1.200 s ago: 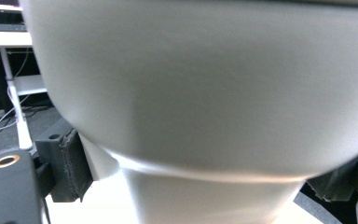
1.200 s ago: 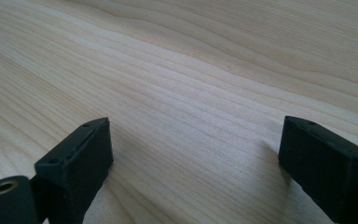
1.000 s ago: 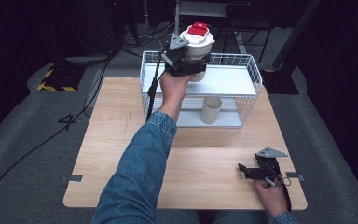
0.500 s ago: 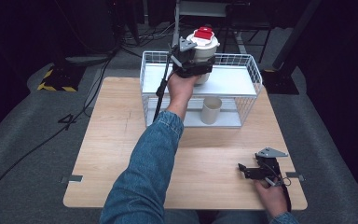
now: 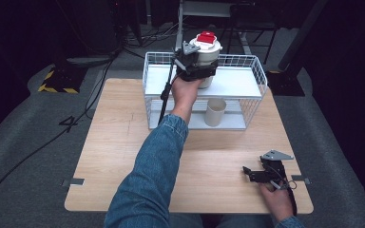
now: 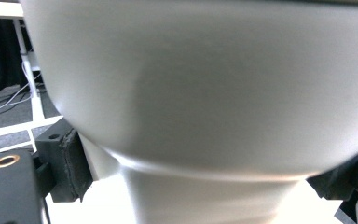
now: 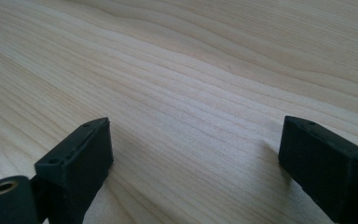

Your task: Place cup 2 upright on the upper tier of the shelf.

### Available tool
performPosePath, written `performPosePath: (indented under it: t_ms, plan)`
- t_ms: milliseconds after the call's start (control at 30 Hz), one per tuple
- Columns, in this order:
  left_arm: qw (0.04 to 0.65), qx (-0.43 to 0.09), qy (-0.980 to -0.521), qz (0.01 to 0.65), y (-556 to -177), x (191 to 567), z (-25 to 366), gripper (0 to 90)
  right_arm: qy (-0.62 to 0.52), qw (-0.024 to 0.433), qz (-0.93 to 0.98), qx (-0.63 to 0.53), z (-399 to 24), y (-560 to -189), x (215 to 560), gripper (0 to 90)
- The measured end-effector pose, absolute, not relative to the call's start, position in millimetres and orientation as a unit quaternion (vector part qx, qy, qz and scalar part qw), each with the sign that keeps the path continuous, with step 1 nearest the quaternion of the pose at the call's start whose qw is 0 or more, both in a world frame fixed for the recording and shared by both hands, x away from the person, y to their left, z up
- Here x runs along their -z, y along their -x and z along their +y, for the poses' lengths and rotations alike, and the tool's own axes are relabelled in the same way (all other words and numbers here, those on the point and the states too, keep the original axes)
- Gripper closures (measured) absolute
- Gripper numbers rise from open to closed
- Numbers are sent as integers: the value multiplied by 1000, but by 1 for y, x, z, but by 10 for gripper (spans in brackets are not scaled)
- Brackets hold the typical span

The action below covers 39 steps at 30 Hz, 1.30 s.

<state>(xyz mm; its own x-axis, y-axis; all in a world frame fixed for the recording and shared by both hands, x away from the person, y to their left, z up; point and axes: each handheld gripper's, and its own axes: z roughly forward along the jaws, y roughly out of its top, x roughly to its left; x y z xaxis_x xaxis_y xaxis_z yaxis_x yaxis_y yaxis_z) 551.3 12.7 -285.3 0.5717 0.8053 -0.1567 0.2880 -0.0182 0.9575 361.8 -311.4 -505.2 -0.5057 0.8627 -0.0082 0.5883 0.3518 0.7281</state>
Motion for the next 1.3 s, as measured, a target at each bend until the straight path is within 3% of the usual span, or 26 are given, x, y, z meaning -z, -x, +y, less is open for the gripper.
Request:
performPosePath:
  t_ms: [1300]
  plan:
    - [559, -246, -692, 385, -544, 291, 8, 118, -455, 200, 797, -342, -311, -362, 505, 102]
